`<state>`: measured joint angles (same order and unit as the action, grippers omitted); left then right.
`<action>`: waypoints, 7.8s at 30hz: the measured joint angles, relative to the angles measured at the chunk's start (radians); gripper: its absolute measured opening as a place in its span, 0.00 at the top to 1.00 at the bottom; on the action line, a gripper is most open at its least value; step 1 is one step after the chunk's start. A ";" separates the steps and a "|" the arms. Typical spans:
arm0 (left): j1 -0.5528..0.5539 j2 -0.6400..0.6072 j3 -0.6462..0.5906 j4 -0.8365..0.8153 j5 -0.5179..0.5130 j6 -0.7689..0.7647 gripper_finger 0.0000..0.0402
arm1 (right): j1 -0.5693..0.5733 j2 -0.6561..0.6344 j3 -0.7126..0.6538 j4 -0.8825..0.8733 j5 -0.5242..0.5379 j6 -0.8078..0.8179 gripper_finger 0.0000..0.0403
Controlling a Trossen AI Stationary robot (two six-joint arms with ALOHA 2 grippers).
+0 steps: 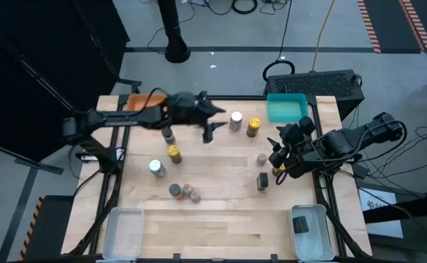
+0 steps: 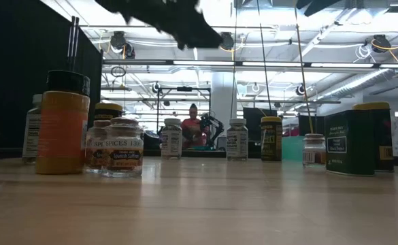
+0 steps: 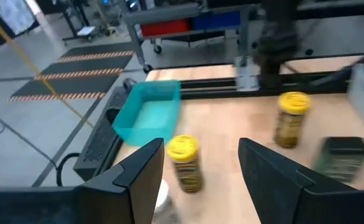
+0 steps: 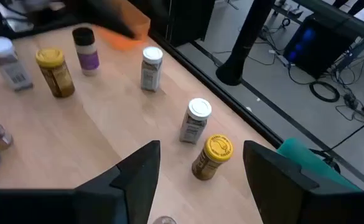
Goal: Sort spices by type
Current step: Put the top right white seasoning bottle into the orange bin, then put the white seasoning bottle into the orange bin
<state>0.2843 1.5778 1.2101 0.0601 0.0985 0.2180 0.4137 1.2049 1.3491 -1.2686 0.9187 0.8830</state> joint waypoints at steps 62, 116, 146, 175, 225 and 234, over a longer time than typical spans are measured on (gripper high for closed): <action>0.115 0.530 0.286 -0.044 -0.055 -0.105 0.20 | -0.047 -0.061 -0.001 -0.069 -0.004 -0.034 0.47; 0.189 0.530 0.286 -0.214 -0.111 -0.258 0.99 | -0.047 -0.061 -0.001 -0.043 -0.003 -0.031 0.47; 0.237 0.613 0.501 -0.408 0.077 -0.002 1.00 | -0.188 -0.061 -0.001 0.097 -0.042 -0.084 0.59; 0.267 0.658 0.548 -0.601 0.121 -0.056 1.00 | -0.268 -0.061 -0.001 0.166 -0.114 -0.248 0.88; 0.233 0.650 0.547 -0.470 0.251 -0.814 0.89 | -0.277 -0.061 -0.001 0.188 -0.114 -0.279 0.88; 0.135 0.509 0.544 -0.502 0.388 -0.677 0.89 | -0.285 -0.057 -0.001 0.194 -0.113 -0.252 0.88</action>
<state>0.4198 2.0863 1.7538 -0.4424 0.4863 -0.4590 0.1292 1.1483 1.3483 -1.0745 0.8058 0.6312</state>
